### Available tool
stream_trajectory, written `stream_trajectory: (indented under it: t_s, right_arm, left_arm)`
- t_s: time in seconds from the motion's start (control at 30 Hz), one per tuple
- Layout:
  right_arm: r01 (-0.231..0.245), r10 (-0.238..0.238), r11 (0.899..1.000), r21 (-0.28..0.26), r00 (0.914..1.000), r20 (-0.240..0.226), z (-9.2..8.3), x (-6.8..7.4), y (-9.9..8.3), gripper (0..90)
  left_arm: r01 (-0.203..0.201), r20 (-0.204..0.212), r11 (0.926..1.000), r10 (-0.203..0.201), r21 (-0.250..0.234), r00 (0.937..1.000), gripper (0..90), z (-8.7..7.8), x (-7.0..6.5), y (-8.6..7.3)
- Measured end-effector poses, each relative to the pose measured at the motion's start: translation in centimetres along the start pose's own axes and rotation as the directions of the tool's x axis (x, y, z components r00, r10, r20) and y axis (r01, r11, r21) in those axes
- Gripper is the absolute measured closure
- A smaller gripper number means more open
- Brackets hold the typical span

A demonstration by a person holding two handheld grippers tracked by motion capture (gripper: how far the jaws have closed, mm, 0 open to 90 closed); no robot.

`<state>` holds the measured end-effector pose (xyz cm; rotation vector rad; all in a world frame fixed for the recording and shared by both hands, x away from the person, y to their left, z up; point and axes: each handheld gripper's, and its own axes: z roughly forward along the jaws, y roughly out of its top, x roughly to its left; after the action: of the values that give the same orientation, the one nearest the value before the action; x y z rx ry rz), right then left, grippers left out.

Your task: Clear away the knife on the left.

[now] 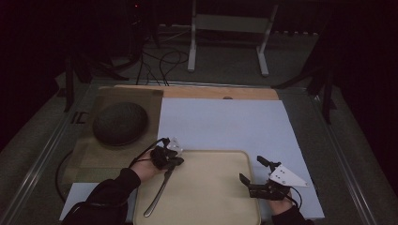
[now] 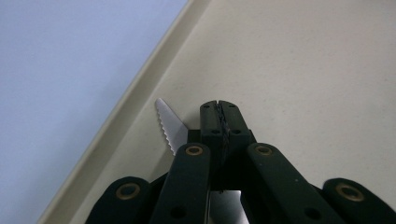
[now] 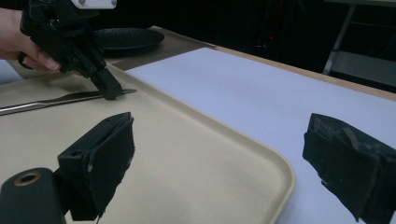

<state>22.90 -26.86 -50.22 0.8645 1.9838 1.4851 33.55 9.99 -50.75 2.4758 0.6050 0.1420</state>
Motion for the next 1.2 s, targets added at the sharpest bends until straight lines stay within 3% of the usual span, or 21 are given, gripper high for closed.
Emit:
stream_trajectory:
  t_s: [0.53,1.2]
  right_arm:
    - [-0.001,0.001,1.0,0.002,1.0,0.002,0.0,0.0,0.0,8.8]
    - [-0.001,0.001,1.0,0.004,1.0,0.002,0.0,0.0,0.0,8.8]
  left_arm:
    - [0.015,-0.027,0.9998,-0.014,0.01,0.9995,90.0,-0.9,1.0,-1.1]
    - [0.063,-0.073,0.9978,-0.061,0.022,0.9955,90.0,-2.4,2.4,-3.0]
